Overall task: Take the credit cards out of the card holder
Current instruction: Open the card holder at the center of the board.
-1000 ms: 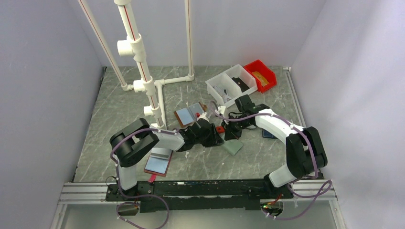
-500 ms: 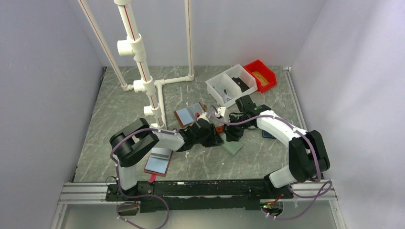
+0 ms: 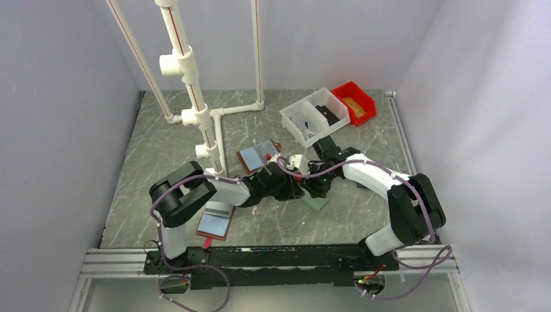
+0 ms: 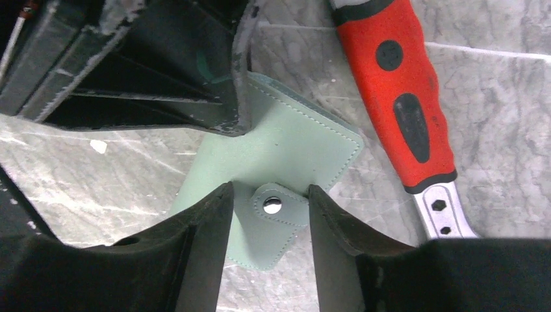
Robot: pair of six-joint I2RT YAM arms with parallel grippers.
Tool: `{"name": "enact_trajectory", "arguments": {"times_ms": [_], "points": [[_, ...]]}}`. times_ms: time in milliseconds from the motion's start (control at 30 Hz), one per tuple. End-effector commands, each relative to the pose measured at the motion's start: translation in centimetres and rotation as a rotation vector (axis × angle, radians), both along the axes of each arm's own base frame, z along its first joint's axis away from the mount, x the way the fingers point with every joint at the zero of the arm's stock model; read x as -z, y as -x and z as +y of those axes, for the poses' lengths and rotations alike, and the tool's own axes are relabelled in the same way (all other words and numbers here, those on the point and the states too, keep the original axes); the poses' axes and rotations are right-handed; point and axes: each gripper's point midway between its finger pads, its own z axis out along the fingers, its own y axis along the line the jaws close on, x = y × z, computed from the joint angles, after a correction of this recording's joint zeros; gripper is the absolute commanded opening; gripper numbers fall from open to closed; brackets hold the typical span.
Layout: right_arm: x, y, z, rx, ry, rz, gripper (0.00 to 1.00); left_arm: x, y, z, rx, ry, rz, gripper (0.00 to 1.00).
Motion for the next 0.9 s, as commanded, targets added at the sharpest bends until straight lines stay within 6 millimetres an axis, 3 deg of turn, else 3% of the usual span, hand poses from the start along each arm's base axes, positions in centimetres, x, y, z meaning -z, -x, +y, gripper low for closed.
{"name": "enact_trajectory", "arguments": {"times_ms": [0, 67, 233, 400, 500, 633, 767, 867], "points": [[0.6, -0.8, -0.2, 0.012, 0.049, -0.035, 0.39, 4.8, 1.8, 3.8, -0.005, -0.179, 0.080, 0.38], [0.6, -0.8, -0.3, 0.017, 0.063, -0.021, 0.24, 4.8, 1.8, 3.9, -0.008, -0.182, 0.080, 0.37], [-0.2, -1.5, -0.4, 0.035, 0.060, -0.050, 0.00, 5.1, 1.8, 4.3, -0.017, -0.194, 0.085, 0.26], [-1.5, -2.2, -0.6, 0.067, 0.027, -0.094, 0.00, 5.5, 2.1, 4.2, -0.009, -0.183, 0.100, 0.07], [-1.7, -2.9, -1.4, 0.108, 0.035, -0.110, 0.00, 5.7, 2.1, 4.2, -0.008, -0.185, 0.105, 0.01], [-1.4, -4.1, -3.1, 0.190, 0.071, -0.127, 0.00, 5.8, 2.0, 4.5, -0.013, -0.193, 0.103, 0.00], [0.1, -4.9, -5.1, 0.283, 0.133, -0.095, 0.00, 5.3, 1.9, 4.4, -0.005, -0.185, 0.083, 0.00], [1.0, -4.7, -5.4, 0.306, 0.150, -0.043, 0.11, 4.7, 1.9, 4.1, 0.014, -0.167, 0.067, 0.01]]}}
